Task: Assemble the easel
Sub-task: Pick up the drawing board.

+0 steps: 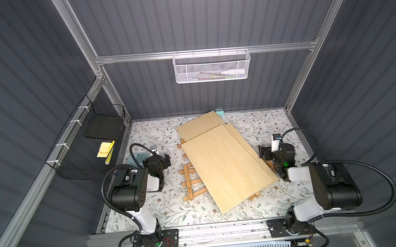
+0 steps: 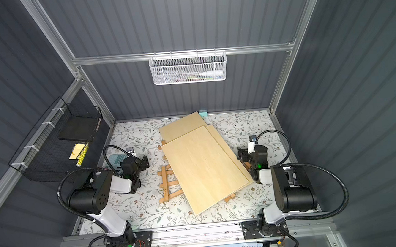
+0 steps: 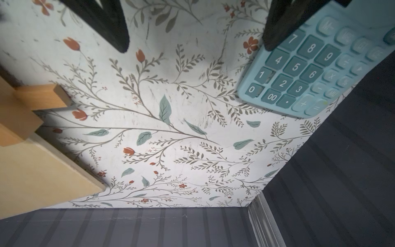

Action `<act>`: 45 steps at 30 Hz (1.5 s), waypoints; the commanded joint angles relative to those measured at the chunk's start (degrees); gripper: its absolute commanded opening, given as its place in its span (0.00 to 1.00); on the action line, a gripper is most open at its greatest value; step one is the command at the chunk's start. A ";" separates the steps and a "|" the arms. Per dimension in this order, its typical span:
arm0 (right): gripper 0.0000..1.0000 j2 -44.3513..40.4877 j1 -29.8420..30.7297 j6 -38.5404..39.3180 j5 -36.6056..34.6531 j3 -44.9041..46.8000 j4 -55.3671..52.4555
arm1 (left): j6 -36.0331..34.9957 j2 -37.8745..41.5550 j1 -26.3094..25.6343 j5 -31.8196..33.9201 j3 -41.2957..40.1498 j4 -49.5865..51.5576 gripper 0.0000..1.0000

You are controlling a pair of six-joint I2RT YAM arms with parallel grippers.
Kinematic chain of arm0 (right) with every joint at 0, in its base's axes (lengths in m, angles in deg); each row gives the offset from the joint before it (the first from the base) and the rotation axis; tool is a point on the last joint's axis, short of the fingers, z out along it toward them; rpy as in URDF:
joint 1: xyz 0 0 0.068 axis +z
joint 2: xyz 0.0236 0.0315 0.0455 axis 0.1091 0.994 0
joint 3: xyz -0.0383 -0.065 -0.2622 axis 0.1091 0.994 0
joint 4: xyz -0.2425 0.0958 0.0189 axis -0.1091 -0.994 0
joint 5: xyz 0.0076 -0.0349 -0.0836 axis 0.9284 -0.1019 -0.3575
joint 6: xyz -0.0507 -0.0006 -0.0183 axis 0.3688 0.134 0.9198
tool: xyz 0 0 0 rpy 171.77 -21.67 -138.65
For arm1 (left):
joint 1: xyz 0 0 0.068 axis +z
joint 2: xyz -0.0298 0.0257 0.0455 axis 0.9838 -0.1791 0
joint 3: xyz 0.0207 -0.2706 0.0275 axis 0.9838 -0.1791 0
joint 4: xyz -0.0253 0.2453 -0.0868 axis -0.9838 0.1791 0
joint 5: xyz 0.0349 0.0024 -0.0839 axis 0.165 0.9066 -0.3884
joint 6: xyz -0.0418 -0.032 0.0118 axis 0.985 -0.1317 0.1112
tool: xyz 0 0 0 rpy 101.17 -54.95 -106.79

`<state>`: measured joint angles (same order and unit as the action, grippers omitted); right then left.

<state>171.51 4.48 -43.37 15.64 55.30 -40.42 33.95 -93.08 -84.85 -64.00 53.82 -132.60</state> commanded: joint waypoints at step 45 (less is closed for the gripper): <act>0.99 -4.92 -1.39 -1.47 1.18 -3.37 -7.65 | -0.96 0.73 -0.15 0.65 0.24 -1.24 0.99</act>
<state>170.87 4.13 -43.78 15.92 55.08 -41.75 33.93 -93.08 -84.85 -64.00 53.82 -132.58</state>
